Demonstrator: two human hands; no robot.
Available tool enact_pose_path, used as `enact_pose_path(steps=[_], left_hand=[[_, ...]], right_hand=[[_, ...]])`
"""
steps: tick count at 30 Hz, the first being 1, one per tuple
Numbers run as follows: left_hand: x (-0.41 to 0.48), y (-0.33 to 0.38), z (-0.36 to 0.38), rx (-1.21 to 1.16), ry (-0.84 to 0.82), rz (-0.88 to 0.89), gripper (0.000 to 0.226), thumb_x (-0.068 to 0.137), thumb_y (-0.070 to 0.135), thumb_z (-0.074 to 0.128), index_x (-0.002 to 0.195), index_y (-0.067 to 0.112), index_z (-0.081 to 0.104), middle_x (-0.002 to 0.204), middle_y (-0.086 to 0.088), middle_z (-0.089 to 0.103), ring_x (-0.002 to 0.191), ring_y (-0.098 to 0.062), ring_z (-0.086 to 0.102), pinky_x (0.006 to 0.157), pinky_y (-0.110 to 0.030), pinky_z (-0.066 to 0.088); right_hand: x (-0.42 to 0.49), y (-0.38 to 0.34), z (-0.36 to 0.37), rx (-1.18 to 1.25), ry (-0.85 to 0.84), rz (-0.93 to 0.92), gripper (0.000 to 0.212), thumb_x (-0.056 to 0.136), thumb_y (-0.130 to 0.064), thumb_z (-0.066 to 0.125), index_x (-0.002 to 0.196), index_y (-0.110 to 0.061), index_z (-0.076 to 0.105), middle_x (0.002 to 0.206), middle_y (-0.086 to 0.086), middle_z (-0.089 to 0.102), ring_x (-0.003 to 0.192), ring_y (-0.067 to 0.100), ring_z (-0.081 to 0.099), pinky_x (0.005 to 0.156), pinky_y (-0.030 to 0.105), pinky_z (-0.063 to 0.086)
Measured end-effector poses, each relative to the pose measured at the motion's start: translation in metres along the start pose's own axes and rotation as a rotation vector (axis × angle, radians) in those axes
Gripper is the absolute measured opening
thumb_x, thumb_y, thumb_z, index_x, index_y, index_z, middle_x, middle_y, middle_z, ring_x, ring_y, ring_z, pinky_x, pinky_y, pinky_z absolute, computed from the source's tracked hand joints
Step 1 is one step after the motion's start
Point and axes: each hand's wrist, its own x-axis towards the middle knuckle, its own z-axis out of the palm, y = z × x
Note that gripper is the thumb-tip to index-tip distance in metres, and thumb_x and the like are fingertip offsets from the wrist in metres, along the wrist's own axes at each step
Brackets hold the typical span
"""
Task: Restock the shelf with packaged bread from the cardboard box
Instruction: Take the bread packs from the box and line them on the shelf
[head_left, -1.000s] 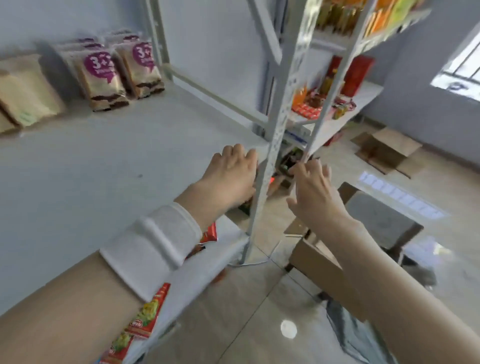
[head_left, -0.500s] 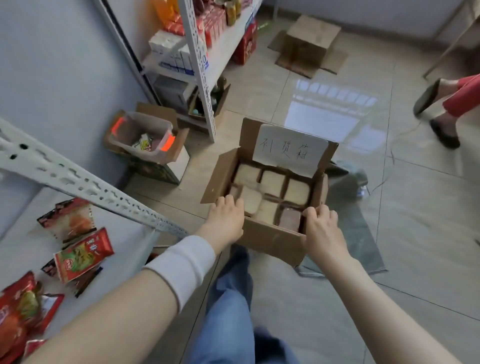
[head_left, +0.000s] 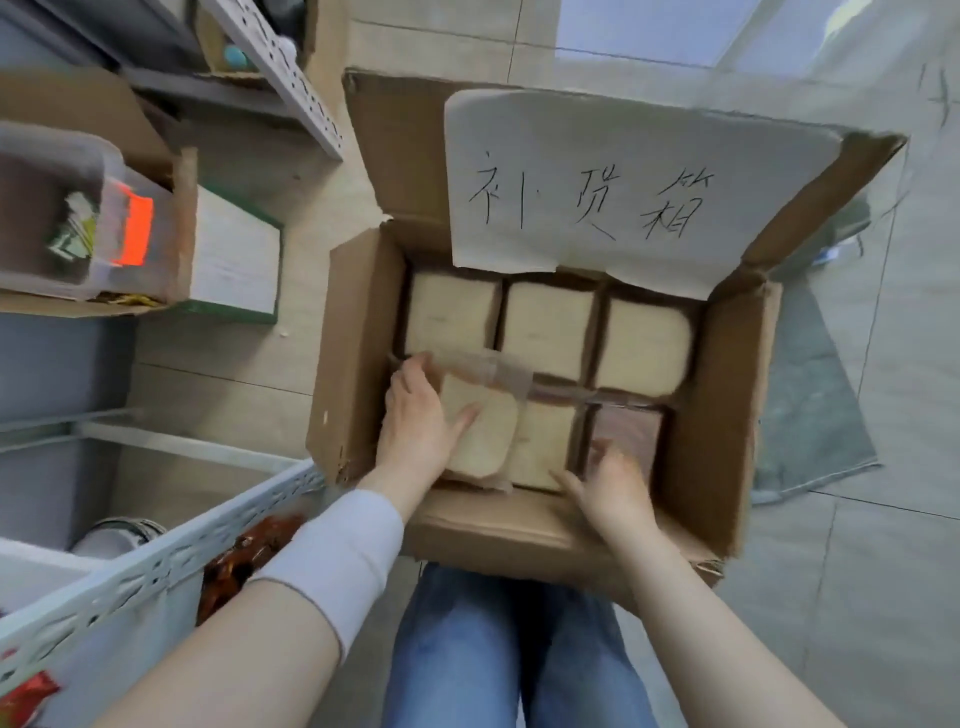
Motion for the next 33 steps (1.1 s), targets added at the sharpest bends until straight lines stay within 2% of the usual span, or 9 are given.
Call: enact_pose_path(steps=[4, 8, 13, 16, 19, 23, 26, 30, 33], left_hand=[[0.022, -0.009, 0.013, -0.133, 0.097, -0.044, 0.077, 0.071, 0.024, 0.078, 0.131, 0.010, 0.033, 0.130, -0.011, 0.042, 0.120, -0.025, 0.044, 0.104, -0.036, 0.036], [0.028, -0.014, 0.007, -0.183, -0.045, -0.069, 0.061, 0.074, 0.027, 0.075, 0.125, 0.013, 0.044, 0.120, -0.004, 0.056, 0.108, -0.018, 0.053, 0.088, -0.027, 0.041], [0.005, -0.017, -0.017, -0.306, -0.132, 0.004, 0.046, 0.078, 0.031, 0.071, 0.119, 0.019, 0.054, 0.114, 0.007, 0.058, 0.111, -0.012, 0.052, 0.089, -0.025, 0.039], [-0.022, -0.010, -0.040, -0.331, -0.002, 0.071, 0.031, 0.075, 0.027, 0.074, 0.100, 0.023, 0.057, 0.099, 0.008, 0.061, 0.099, -0.012, 0.054, 0.078, -0.015, 0.039], [-0.069, -0.001, -0.073, -0.470, 0.131, 0.108, 0.023, 0.074, 0.022, 0.076, 0.086, 0.029, 0.057, 0.085, 0.013, 0.061, 0.086, -0.008, 0.057, 0.068, -0.005, 0.042], [-0.164, 0.007, -0.122, -0.647, 0.319, 0.130, 0.026, 0.075, 0.029, 0.074, 0.094, 0.034, 0.056, 0.101, 0.010, 0.062, 0.096, -0.003, 0.057, 0.072, -0.010, 0.042], [-0.250, 0.006, -0.157, -0.782, 0.502, 0.203, 0.019, 0.076, 0.025, 0.073, 0.084, 0.033, 0.058, 0.086, 0.020, 0.062, 0.075, 0.021, 0.056, 0.062, 0.001, 0.041], [-0.366, -0.020, -0.203, -0.923, 0.730, 0.253, 0.018, 0.071, 0.031, 0.076, 0.084, 0.031, 0.063, 0.076, 0.023, 0.068, 0.074, 0.011, 0.061, 0.065, -0.006, 0.045], [-0.446, -0.051, -0.242, -0.966, 0.889, 0.267, 0.023, 0.065, 0.039, 0.076, 0.082, 0.030, 0.064, 0.077, 0.020, 0.069, 0.074, 0.008, 0.062, 0.066, -0.008, 0.046]], right_hand=[[0.038, 0.000, 0.022, 0.099, -0.101, 0.051, 0.067, 0.074, -0.032, 0.075, 0.126, -0.005, 0.043, 0.126, 0.014, 0.056, 0.118, 0.030, 0.052, 0.097, 0.038, 0.044], [0.037, 0.002, 0.029, 0.116, -0.031, 0.071, 0.057, 0.073, -0.031, 0.076, 0.118, -0.006, 0.050, 0.119, 0.013, 0.061, 0.111, 0.031, 0.056, 0.089, 0.037, 0.046], [0.004, 0.011, 0.003, 0.199, 0.051, 0.035, 0.048, 0.071, -0.036, 0.077, 0.106, -0.007, 0.062, 0.105, 0.010, 0.067, 0.099, 0.027, 0.060, 0.083, 0.035, 0.049], [-0.027, 0.020, -0.023, 0.284, 0.157, -0.024, 0.032, 0.071, -0.032, 0.077, 0.090, -0.011, 0.062, 0.089, 0.005, 0.067, 0.082, 0.022, 0.059, 0.066, 0.030, 0.043], [-0.069, 0.025, -0.052, 0.315, 0.220, -0.130, 0.027, 0.072, -0.030, 0.077, 0.087, -0.014, 0.063, 0.084, 0.002, 0.067, 0.076, 0.018, 0.058, 0.064, 0.031, 0.045], [-0.137, 0.025, -0.087, 0.394, 0.255, -0.264, 0.028, 0.069, -0.029, 0.079, 0.083, -0.011, 0.064, 0.078, 0.004, 0.065, 0.075, 0.021, 0.058, 0.061, 0.029, 0.041], [-0.200, 0.019, -0.102, 0.499, 0.190, -0.396, 0.034, 0.067, -0.028, 0.080, 0.092, -0.010, 0.066, 0.083, 0.001, 0.068, 0.076, 0.017, 0.062, 0.060, 0.023, 0.043], [-0.298, 0.006, -0.101, 0.511, 0.032, -0.600, 0.041, 0.059, -0.036, 0.081, 0.094, -0.021, 0.065, 0.090, -0.002, 0.072, 0.083, 0.014, 0.069, 0.070, 0.027, 0.052], [-0.372, -0.013, -0.085, 0.479, -0.087, -0.735, 0.051, 0.051, -0.042, 0.078, 0.095, -0.022, 0.063, 0.091, -0.004, 0.073, 0.082, 0.013, 0.070, 0.065, 0.021, 0.055]])
